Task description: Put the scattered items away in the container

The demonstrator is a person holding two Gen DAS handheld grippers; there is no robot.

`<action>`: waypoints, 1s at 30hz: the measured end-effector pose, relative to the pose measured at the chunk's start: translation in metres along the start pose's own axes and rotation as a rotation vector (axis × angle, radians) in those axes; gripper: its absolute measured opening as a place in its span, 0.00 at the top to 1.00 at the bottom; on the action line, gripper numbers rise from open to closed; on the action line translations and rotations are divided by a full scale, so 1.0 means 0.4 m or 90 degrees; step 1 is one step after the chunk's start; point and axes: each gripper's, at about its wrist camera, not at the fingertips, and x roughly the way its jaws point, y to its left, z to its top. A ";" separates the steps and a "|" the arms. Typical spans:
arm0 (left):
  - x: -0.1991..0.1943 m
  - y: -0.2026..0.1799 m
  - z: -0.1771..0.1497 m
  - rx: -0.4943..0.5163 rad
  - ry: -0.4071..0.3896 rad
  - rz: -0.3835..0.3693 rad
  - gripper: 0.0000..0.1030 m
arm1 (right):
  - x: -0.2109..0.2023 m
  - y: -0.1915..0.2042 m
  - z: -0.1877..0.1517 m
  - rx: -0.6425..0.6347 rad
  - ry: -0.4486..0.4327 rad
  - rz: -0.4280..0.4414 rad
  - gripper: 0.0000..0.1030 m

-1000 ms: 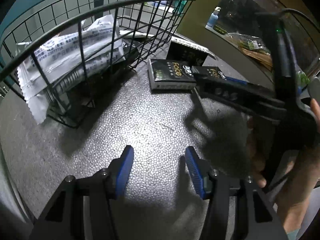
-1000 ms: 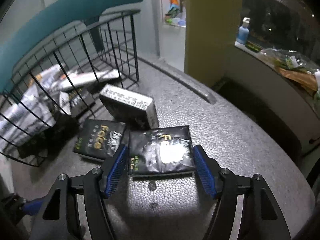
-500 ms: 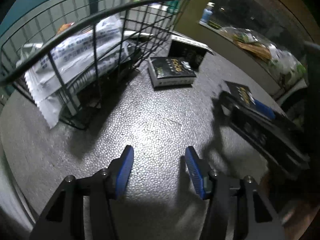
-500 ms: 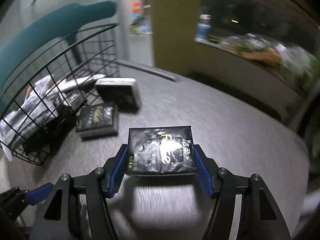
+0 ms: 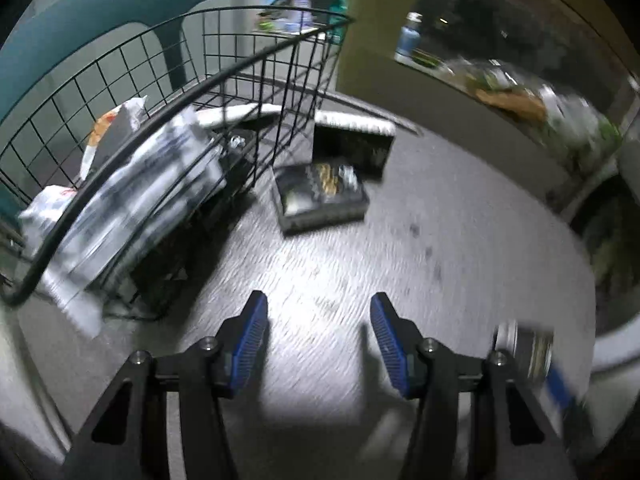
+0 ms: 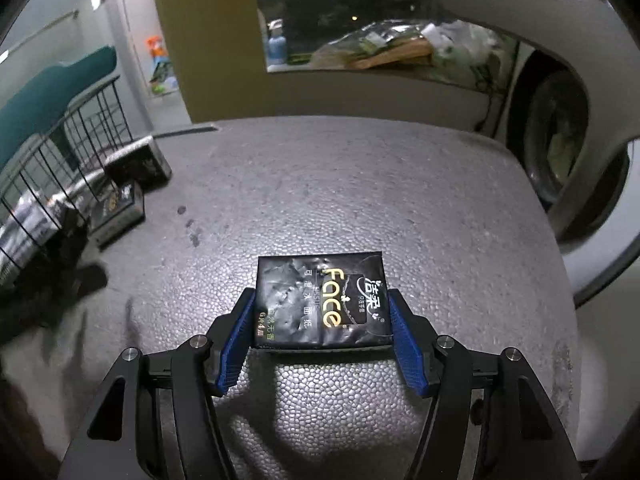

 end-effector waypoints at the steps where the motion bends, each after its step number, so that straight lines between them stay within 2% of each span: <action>1: 0.011 -0.012 0.014 -0.003 0.003 0.005 0.43 | -0.002 -0.004 0.000 0.003 -0.001 0.001 0.38; 8: 0.072 -0.029 0.089 -0.063 -0.001 0.057 0.43 | 0.011 0.009 0.007 -0.019 -0.002 0.004 0.38; 14: 0.096 -0.004 0.098 -0.121 -0.005 0.110 0.43 | 0.026 0.015 0.019 -0.031 -0.003 0.008 0.38; 18: 0.109 -0.001 0.125 -0.152 -0.014 0.127 0.40 | 0.028 0.010 0.028 -0.027 -0.004 0.019 0.38; 24: 0.125 -0.003 0.151 -0.148 -0.024 0.158 0.34 | 0.030 0.018 0.025 -0.031 -0.007 0.027 0.38; 30: 0.131 0.005 0.164 -0.158 -0.009 0.150 0.32 | 0.028 0.029 0.027 -0.035 -0.009 0.039 0.38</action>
